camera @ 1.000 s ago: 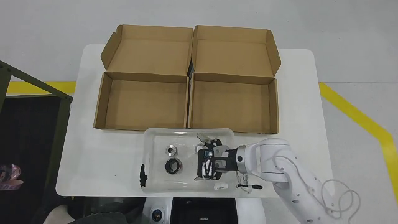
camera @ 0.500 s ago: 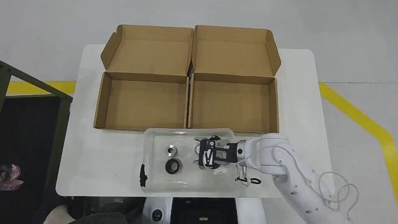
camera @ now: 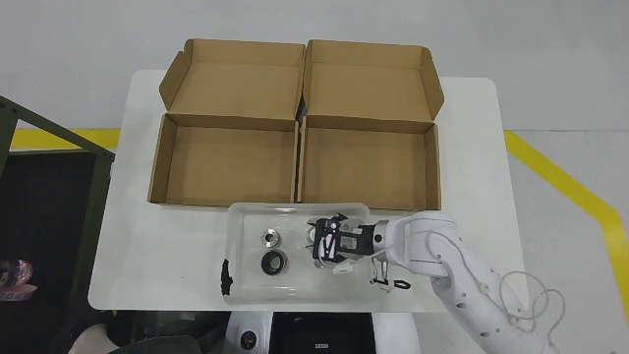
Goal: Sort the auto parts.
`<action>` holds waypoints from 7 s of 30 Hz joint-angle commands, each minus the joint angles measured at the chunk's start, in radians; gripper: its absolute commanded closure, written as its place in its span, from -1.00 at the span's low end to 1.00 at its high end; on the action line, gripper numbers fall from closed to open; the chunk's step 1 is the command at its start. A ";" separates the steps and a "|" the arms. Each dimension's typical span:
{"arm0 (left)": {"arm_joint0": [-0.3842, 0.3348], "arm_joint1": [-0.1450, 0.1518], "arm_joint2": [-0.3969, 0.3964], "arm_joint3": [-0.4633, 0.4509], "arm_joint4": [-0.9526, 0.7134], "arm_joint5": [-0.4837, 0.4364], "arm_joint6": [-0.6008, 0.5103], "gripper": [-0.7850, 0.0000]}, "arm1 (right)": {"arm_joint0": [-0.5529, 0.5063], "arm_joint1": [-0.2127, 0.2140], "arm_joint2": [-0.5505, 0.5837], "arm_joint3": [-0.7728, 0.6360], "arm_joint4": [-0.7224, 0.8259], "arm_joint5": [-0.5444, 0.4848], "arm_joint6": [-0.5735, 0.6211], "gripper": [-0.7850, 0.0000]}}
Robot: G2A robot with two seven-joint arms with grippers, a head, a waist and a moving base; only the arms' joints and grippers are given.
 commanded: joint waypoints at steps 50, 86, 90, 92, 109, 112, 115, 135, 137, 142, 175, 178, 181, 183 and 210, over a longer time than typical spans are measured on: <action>0.000 0.000 0.000 0.000 0.000 0.000 0.000 -1.00 | 0.107 0.031 0.148 -0.015 -0.011 -0.008 -0.462 1.00; 0.000 0.000 0.000 0.000 0.000 0.000 0.000 -1.00 | 0.476 -0.061 -0.094 0.577 0.093 0.135 -0.317 1.00; 0.000 0.000 0.000 0.000 0.000 0.000 0.000 -1.00 | 0.487 -0.070 -0.112 0.605 0.095 0.143 -0.311 1.00; 0.000 0.000 0.000 0.000 0.000 0.000 0.000 -1.00 | 0.493 -0.073 -0.118 0.616 0.094 0.147 -0.304 0.43; 0.000 0.000 0.000 0.000 0.000 0.000 0.000 -1.00 | 0.421 -0.041 -0.010 0.376 0.089 0.114 -0.244 -1.00; 0.000 0.000 0.000 0.000 0.000 0.000 0.000 -1.00 | 0.378 -0.028 0.025 0.279 0.099 0.099 -0.198 -1.00; 0.000 0.000 0.000 0.000 0.000 0.000 0.000 -1.00 | 0.331 -0.017 0.054 0.193 0.136 0.075 -0.156 -1.00; 0.000 0.000 0.000 0.000 0.000 0.000 0.000 -1.00 | 0.060 0.035 0.074 -0.200 0.105 0.023 0.091 -1.00; 0.000 0.000 0.000 0.000 0.000 0.000 0.000 -1.00 | 0.039 0.039 0.068 -0.221 0.093 0.014 0.107 -1.00; 0.000 0.000 0.000 0.000 0.000 0.000 0.000 -1.00 | -0.008 0.048 0.048 -0.255 0.058 -0.006 0.133 -1.00; 0.000 0.000 0.000 0.000 0.000 0.000 0.000 -1.00 | 0.007 0.043 -0.152 -0.165 -0.130 0.069 0.314 -1.00; 0.000 0.000 0.000 0.000 0.000 0.000 0.000 -1.00 | 0.017 0.040 -0.170 -0.148 -0.122 0.069 0.331 -1.00; 0.000 0.000 0.000 0.000 0.000 0.000 0.000 -1.00 | 0.026 0.038 -0.184 -0.134 -0.116 0.069 0.344 -0.94; 0.000 0.000 0.000 0.000 0.000 0.000 0.000 -1.00 | 0.030 0.037 -0.192 -0.127 -0.113 0.071 0.348 -0.81; 0.000 0.000 0.000 0.000 0.000 0.000 0.000 -1.00 | 0.055 0.040 -0.209 -0.148 -0.072 0.048 0.267 1.00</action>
